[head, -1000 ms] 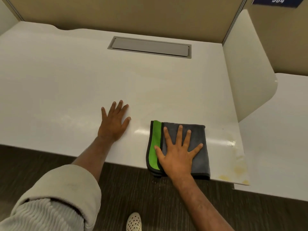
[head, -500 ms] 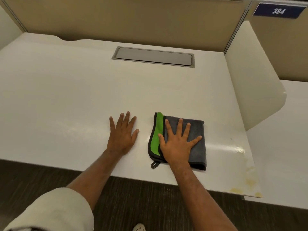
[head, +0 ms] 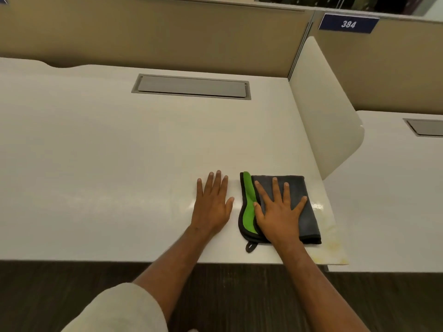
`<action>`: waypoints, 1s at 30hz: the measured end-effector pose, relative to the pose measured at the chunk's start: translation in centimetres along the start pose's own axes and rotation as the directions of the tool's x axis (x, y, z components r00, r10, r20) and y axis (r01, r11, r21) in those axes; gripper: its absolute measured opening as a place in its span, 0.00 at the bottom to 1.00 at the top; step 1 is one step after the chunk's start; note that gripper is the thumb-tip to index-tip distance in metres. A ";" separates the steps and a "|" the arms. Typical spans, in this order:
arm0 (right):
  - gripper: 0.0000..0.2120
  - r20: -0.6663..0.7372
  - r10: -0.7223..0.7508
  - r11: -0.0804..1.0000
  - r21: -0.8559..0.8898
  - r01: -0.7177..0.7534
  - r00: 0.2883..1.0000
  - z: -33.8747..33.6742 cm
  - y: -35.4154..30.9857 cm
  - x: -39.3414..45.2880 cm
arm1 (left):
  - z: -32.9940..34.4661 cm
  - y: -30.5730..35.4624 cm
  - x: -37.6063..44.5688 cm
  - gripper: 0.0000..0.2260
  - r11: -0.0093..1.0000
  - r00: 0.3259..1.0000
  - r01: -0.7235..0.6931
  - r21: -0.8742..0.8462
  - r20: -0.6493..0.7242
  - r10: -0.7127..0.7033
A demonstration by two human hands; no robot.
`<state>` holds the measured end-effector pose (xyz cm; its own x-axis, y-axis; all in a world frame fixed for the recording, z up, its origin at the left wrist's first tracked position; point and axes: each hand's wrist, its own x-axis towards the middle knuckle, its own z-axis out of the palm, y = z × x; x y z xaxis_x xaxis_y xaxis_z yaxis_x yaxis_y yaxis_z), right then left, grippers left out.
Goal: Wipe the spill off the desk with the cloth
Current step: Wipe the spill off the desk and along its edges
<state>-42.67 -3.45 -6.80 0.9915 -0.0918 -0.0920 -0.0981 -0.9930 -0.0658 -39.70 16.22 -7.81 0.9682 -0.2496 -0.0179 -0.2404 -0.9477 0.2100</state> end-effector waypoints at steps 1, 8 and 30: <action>0.30 -0.003 -0.017 1.000 -0.006 0.017 1.000 0.0 0.4 -0.5 | 0.2 0.1 -0.1 0.29 1.000 1.000 0.017 0.020 0.007 -0.017; 0.35 0.027 -0.125 0.992 0.034 0.124 0.992 0.4 0.9 -2.2 | 0.8 0.1 -0.2 0.33 0.995 0.997 0.072 0.072 0.025 -0.074; 0.30 -0.045 -0.215 0.970 0.106 0.219 0.976 0.8 6.2 -3.0 | 1.5 -0.1 -0.1 0.34 0.997 0.996 0.071 0.010 -0.051 -0.070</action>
<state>-46.29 -9.30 -7.75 0.9922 0.1207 -0.0305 0.1128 -0.9753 -0.1898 -39.84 16.07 -9.30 0.9850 -0.1719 0.0173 -0.1719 -0.9649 0.1984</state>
